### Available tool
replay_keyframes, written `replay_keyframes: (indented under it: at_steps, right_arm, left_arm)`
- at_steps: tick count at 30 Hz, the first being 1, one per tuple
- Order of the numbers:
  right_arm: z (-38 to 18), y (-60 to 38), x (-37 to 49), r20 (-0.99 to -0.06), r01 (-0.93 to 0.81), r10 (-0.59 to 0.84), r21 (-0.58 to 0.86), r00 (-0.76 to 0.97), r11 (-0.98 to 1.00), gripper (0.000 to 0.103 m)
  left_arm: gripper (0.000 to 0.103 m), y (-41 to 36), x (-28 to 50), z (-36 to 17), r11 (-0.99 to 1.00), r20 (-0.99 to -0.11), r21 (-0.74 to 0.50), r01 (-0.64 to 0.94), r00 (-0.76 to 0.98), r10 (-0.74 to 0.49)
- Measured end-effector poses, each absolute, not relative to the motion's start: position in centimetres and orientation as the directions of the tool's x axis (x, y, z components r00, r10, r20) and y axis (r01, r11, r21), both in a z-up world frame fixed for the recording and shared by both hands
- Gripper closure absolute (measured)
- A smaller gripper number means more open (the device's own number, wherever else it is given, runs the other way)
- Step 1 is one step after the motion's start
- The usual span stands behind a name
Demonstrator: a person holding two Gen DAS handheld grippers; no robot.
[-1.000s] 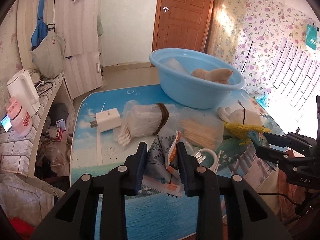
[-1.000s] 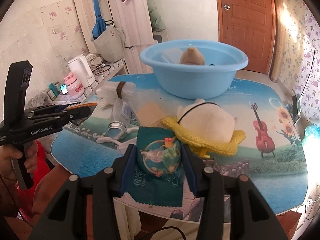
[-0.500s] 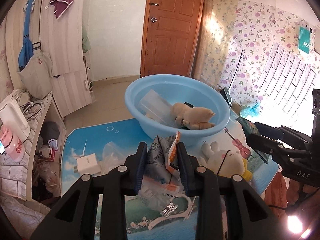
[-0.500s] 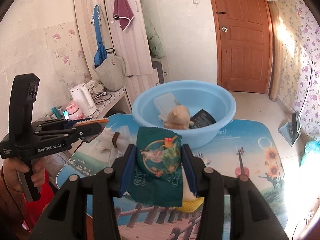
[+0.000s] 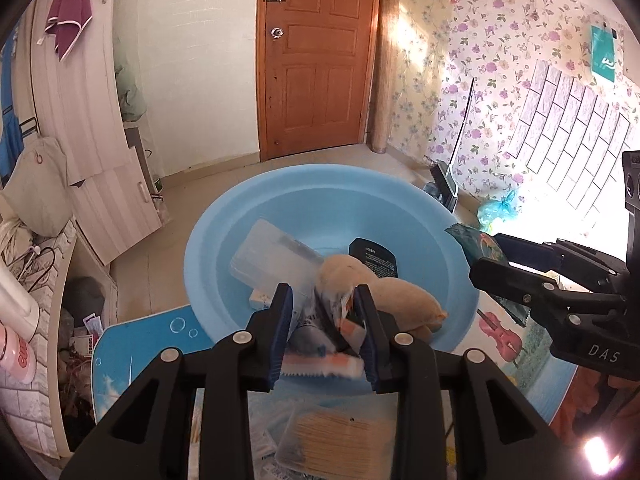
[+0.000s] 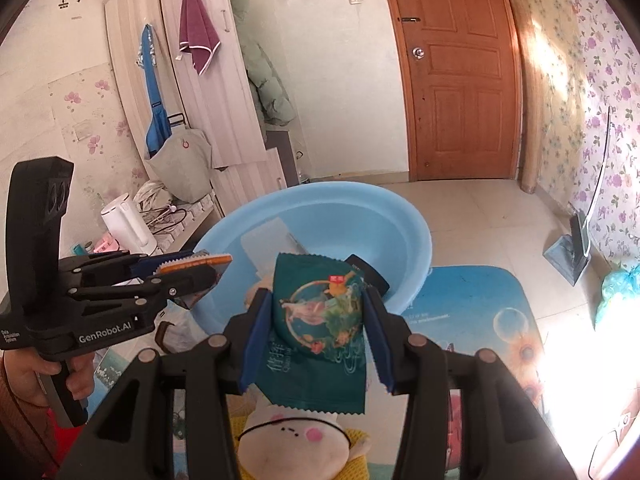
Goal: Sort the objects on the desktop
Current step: 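Drop the grey packet into the basin with left tool while right tool drops the green packet, then grasp the white bunny plush with the right tool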
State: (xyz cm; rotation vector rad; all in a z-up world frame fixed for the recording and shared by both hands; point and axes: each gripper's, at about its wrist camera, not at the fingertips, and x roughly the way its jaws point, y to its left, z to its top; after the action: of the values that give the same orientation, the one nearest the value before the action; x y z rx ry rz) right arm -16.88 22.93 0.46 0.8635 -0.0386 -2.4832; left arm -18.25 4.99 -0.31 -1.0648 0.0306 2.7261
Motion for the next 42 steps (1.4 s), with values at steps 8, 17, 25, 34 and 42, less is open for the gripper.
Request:
replay_keyframes:
  at_steps: [8,17,25,34,42]
  right_arm:
    - [-0.4,21.6,-20.0,-0.577,0.461,-0.48,0.194,-0.66,-0.866,0.058]
    - [-1.2,21.7,-19.7,-0.594,0.438,-0.469,0.207,-0.654,-0.875,0.045]
    - [-1.4,23.5,-17.4,-0.614,0.394,-0.438,0.215,-0.657,-0.893,0.044]
    - [-3.1,24.8,-14.5,-0.654,0.354,-0.414,0.231,-0.633,-0.906,0.044]
    - [-4.4,24.8,-12.1,-0.676,0.368,-0.407,0.211,-0.614,-0.905,0.044]
  left_arm:
    - [0.041,3.8,-18.1,-0.5,-0.98,-0.666,-0.073,-0.185,-0.722,0.186]
    - [0.01,1.8,-15.1,-1.3,-0.986,-0.672,-0.102,-0.133,-0.722,0.167]
    - [0.006,1.4,-12.5,-2.4,-0.985,-0.685,-0.131,-0.109,-0.708,0.17]
    - [0.005,0.5,-9.5,-4.1,-0.987,-0.713,-0.145,-0.068,-0.684,0.152]
    - [0.005,-0.6,-7.8,-5.9,-0.986,-0.733,-0.16,-0.037,-0.665,0.144]
